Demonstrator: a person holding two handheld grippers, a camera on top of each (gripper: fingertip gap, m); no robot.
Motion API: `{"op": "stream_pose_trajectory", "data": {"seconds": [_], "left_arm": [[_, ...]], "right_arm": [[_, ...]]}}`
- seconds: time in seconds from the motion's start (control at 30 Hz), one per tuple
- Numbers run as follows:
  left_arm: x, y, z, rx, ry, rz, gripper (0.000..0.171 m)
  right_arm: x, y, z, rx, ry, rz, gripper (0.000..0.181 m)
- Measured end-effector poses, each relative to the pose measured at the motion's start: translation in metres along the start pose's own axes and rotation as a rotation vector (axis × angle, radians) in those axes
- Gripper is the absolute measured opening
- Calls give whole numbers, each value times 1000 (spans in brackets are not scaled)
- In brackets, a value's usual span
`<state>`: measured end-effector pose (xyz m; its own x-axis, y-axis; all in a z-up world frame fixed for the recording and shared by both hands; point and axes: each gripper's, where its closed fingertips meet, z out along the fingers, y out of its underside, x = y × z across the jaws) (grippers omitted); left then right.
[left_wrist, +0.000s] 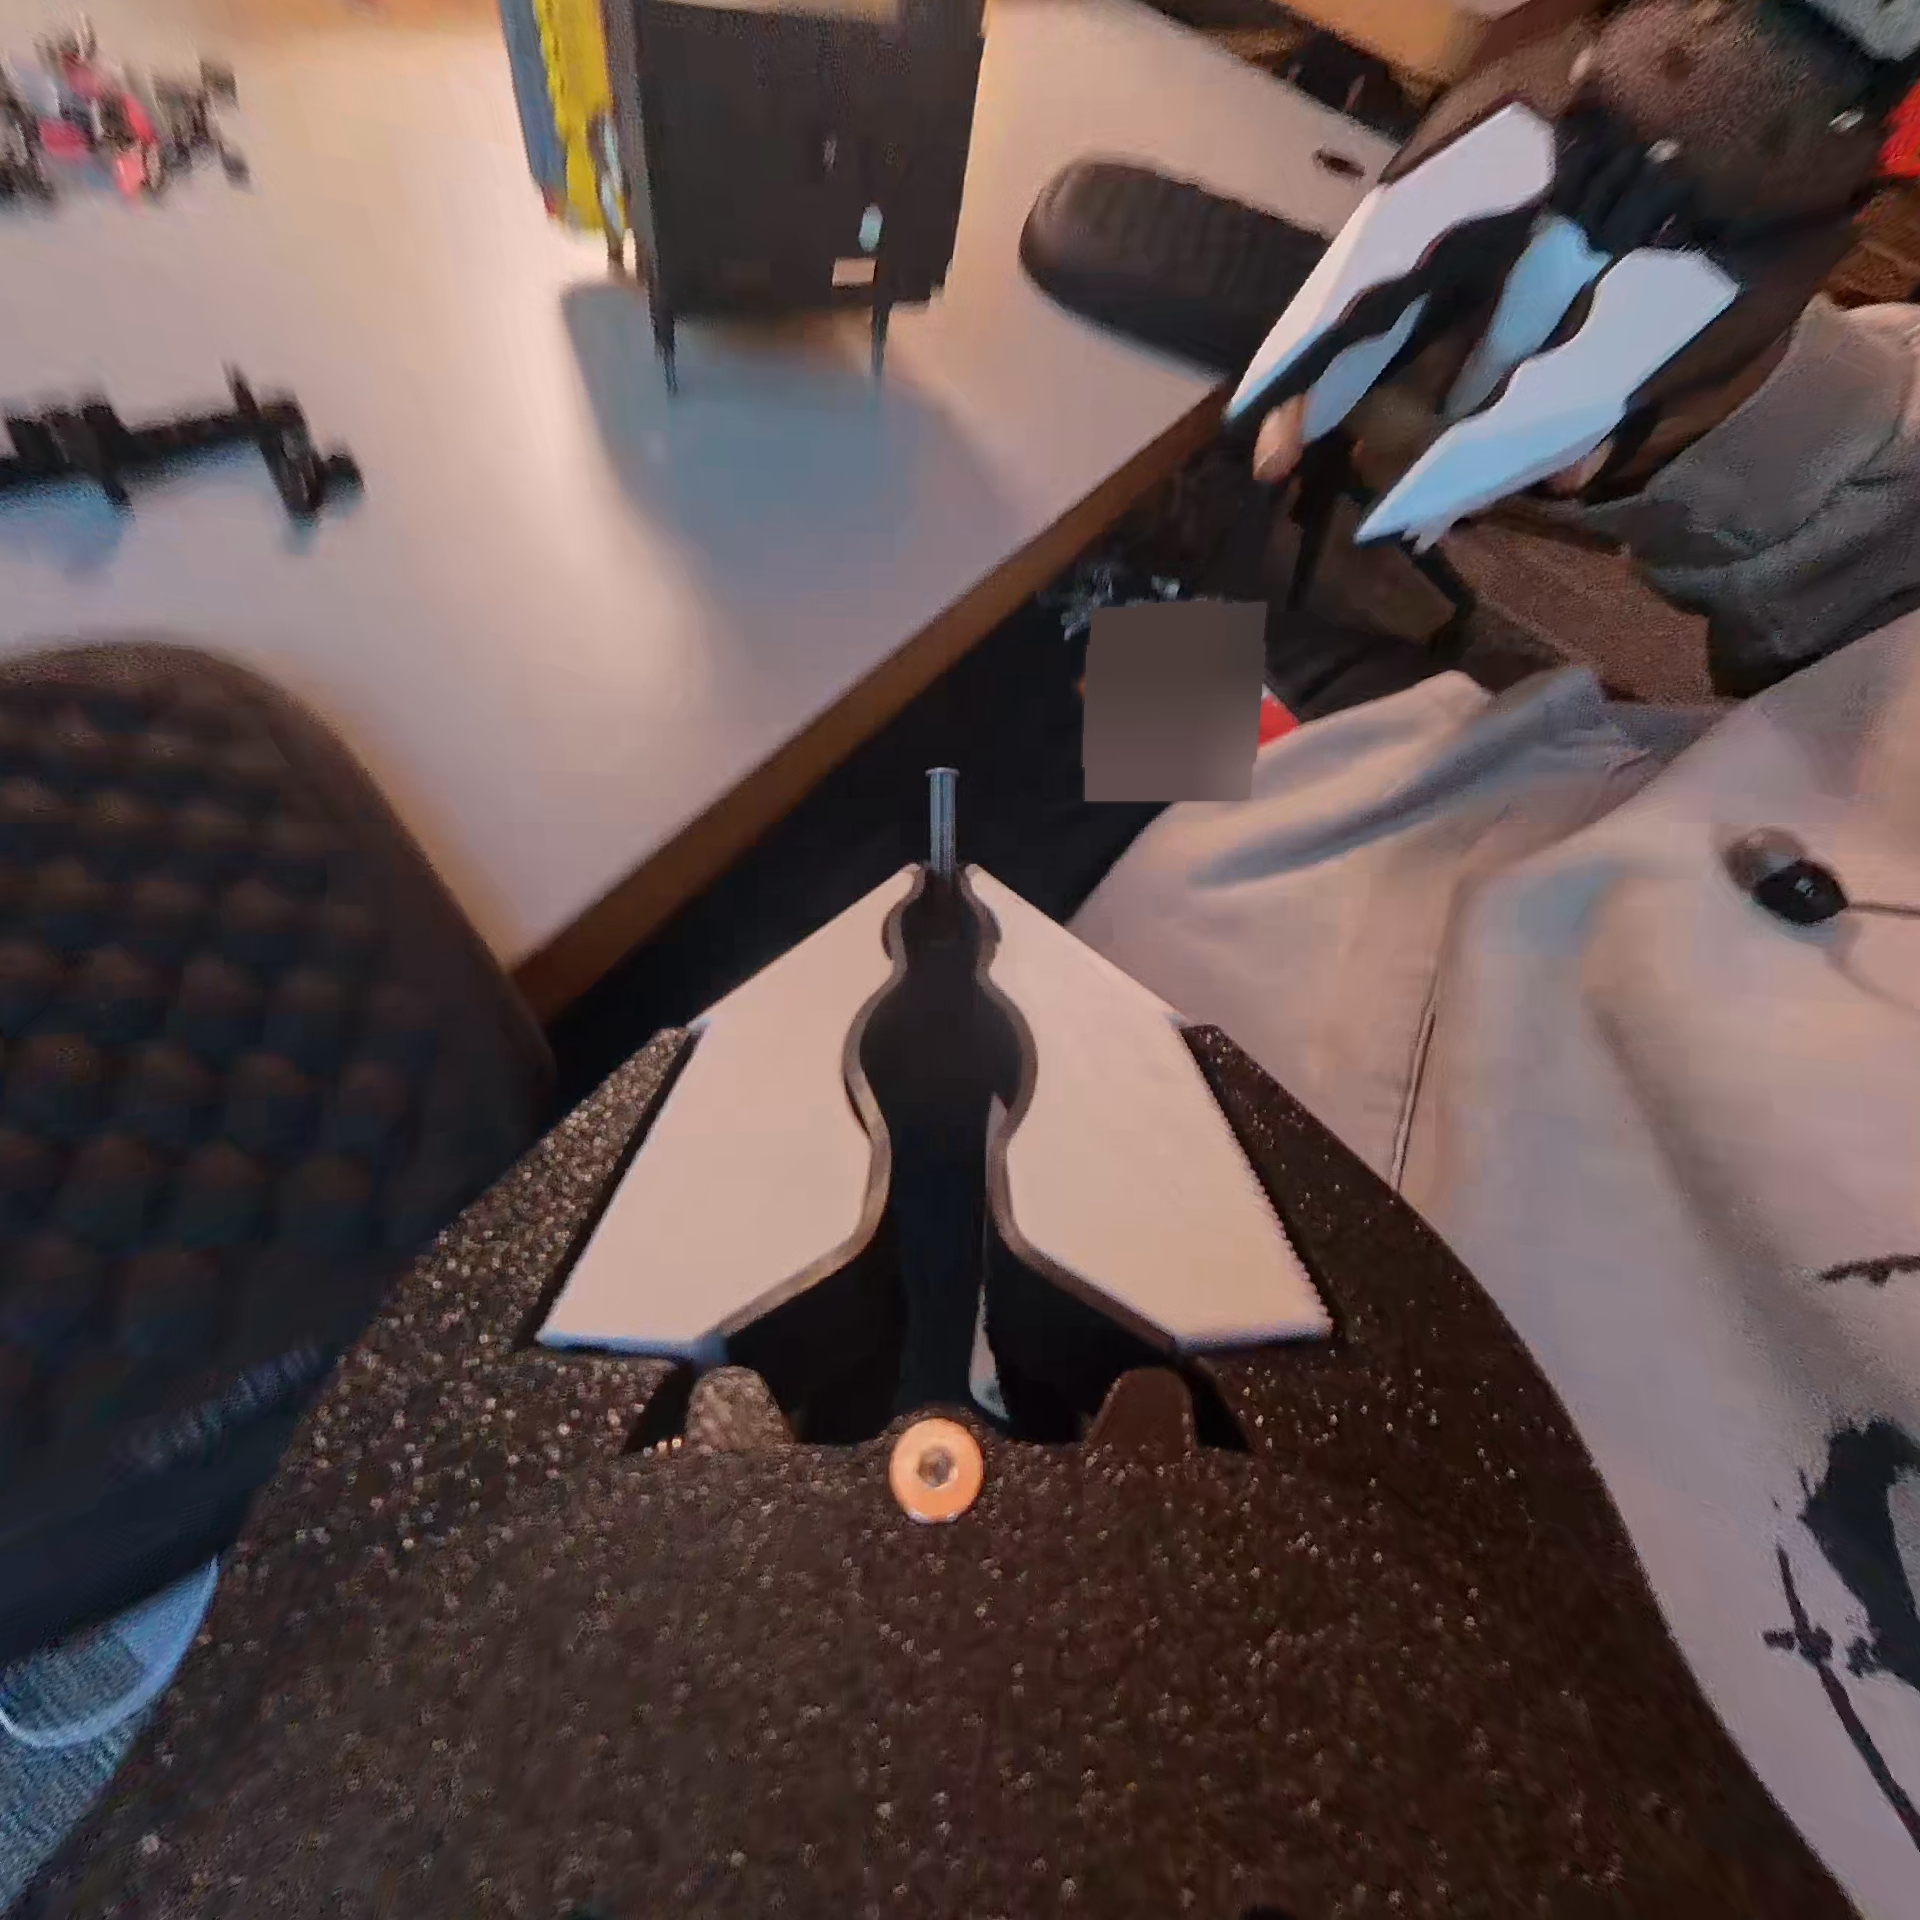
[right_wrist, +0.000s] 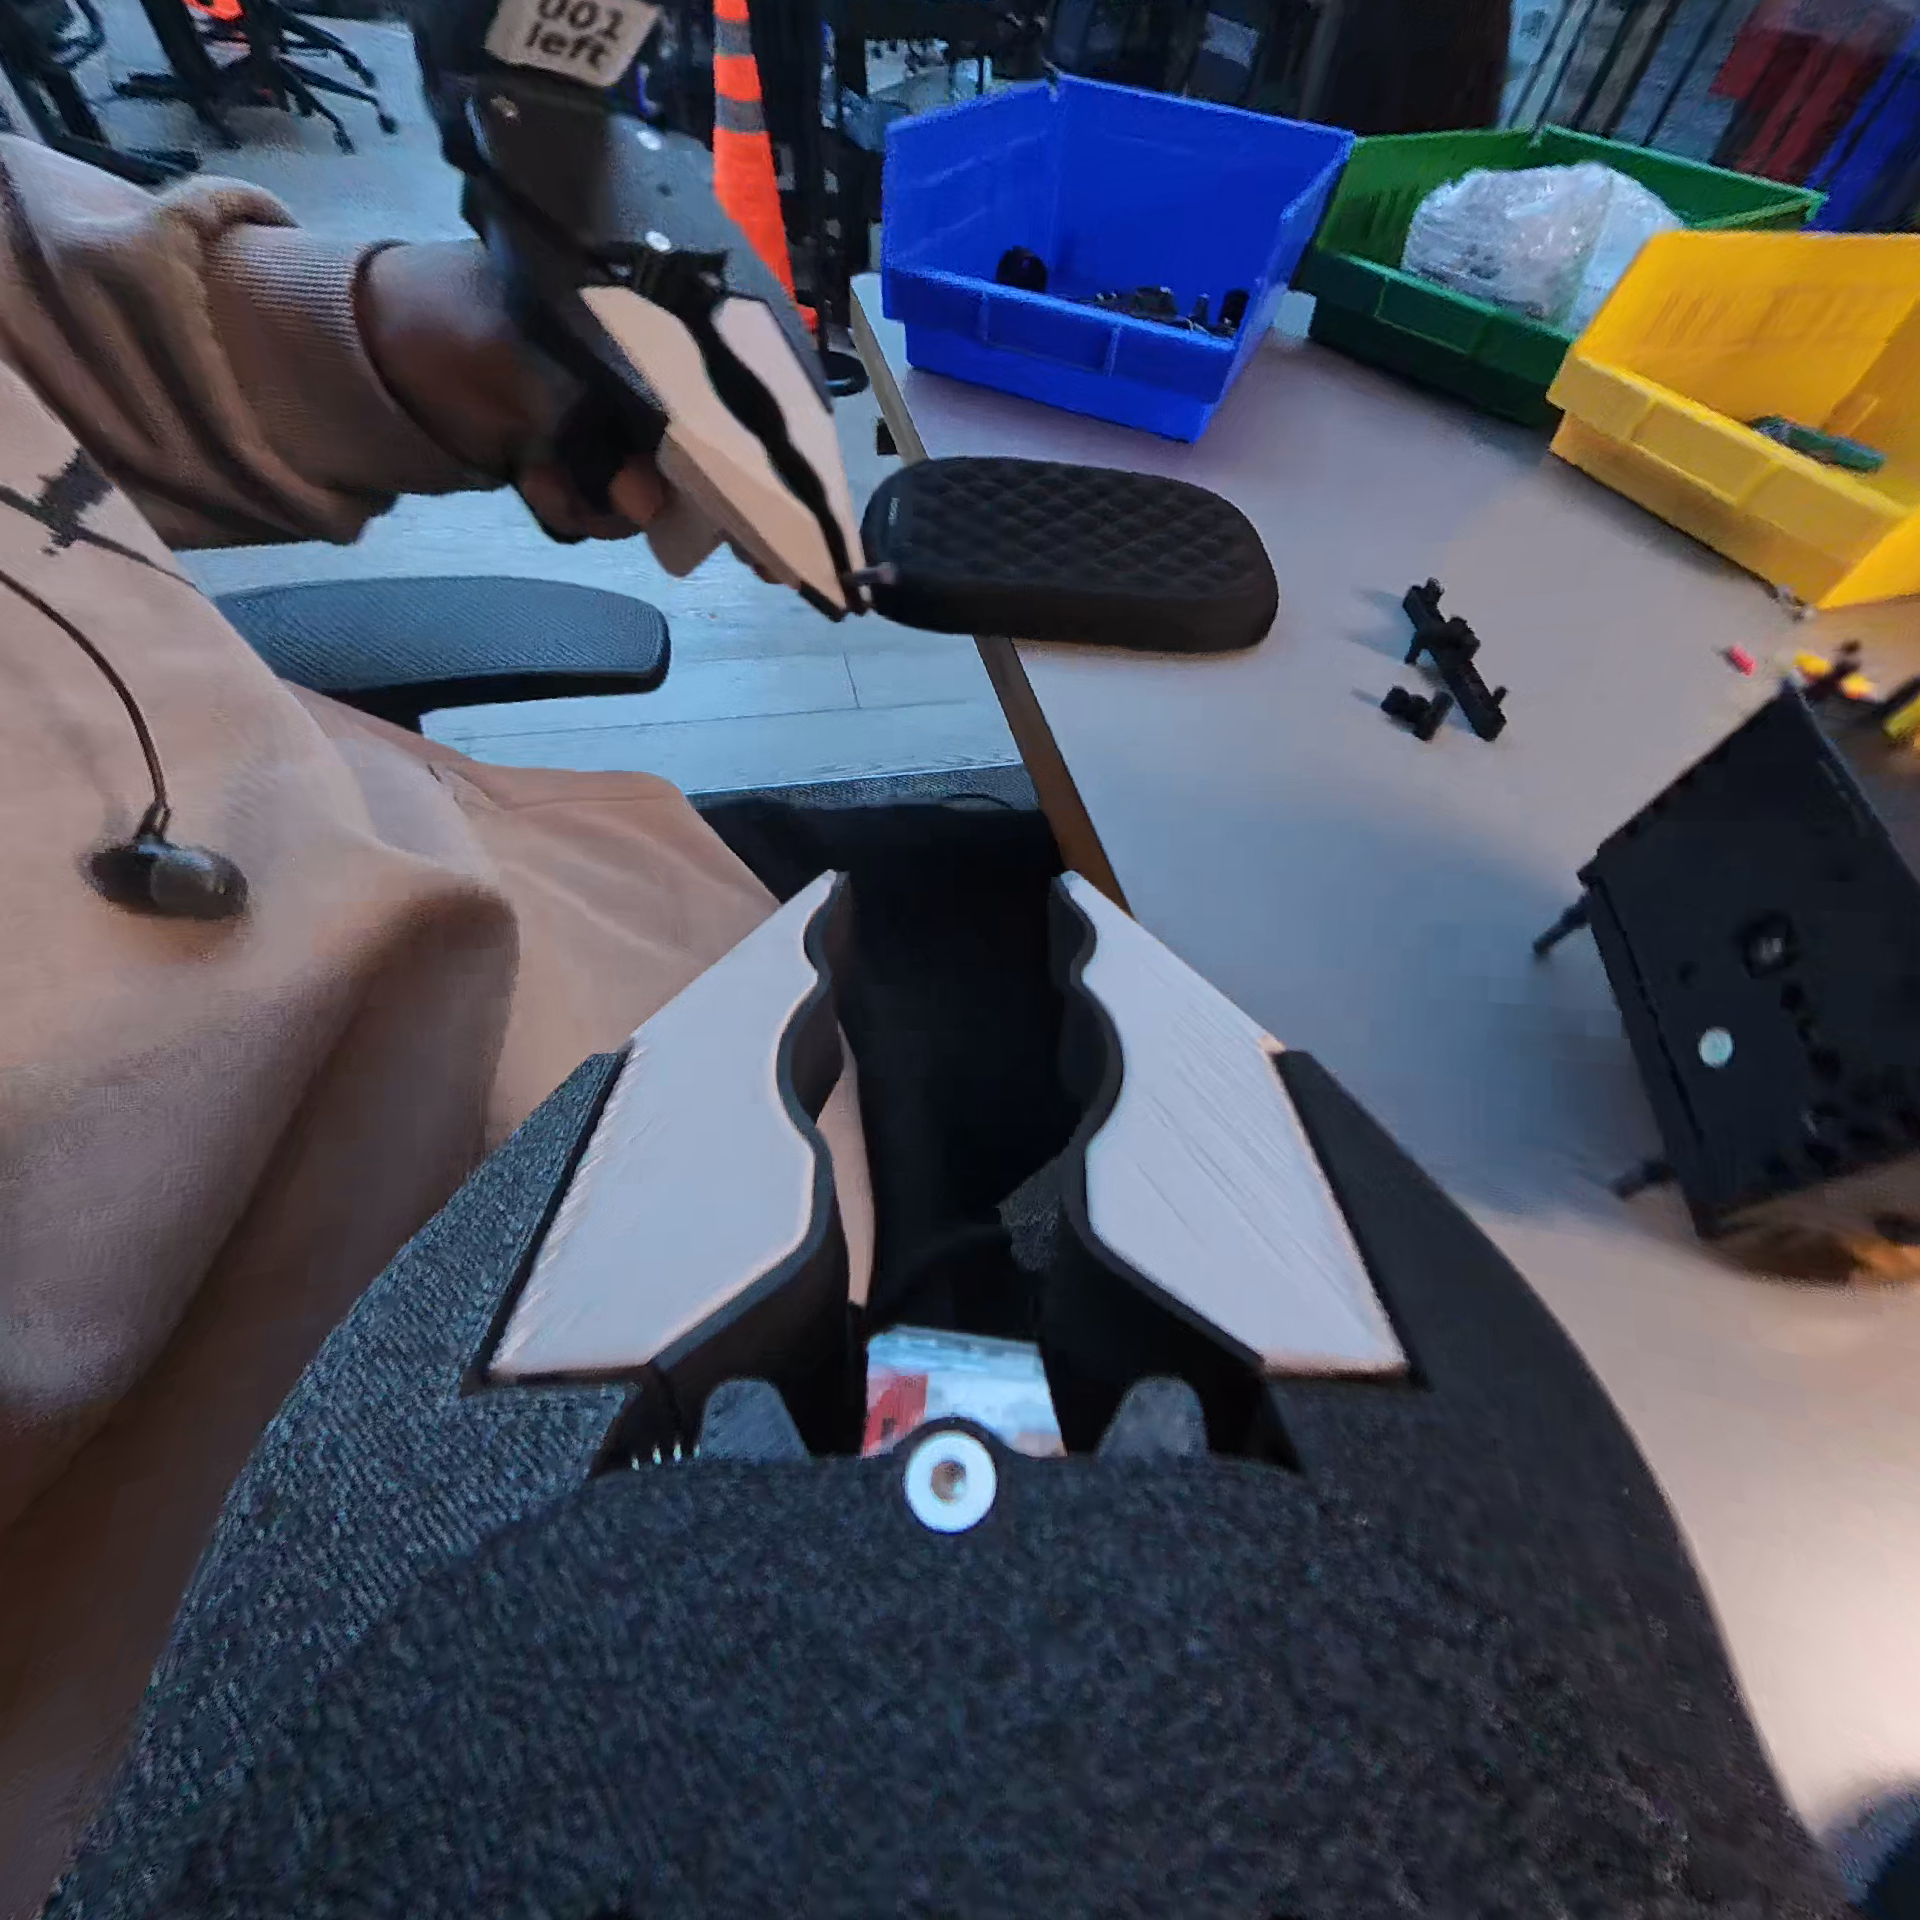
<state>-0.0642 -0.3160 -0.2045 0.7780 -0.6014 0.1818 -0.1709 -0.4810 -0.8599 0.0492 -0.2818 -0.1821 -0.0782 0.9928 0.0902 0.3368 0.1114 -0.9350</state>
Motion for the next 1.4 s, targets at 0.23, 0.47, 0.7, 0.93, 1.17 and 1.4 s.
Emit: {"op": "stream_pose_trajectory", "data": {"seconds": [0.23, 0.47, 0.7, 0.93, 1.17, 1.4], "left_arm": [[-17, -95, 57, 41, 87, 357, 3], [-43, -164, 112, 42, 239, 617, 4], [-48, -191, 132, 73, 279, 712, 3], [-86, -232, 144, 223, 254, 543, 32], [-206, -219, 167, 275, 57, 189, 62], [-245, -198, 168, 269, -59, 104, 70]], "right_arm": [[57, -66, 19, 82, -42, -93, 28], [148, -74, 20, -21, -18, -210, 13], [179, -80, 7, -18, 39, -270, 4], [244, -91, -21, 2, 136, -196, 3], [438, -19, -58, -227, 598, -55, 3], [556, 48, -39, -337, 840, 206, 4]]}}
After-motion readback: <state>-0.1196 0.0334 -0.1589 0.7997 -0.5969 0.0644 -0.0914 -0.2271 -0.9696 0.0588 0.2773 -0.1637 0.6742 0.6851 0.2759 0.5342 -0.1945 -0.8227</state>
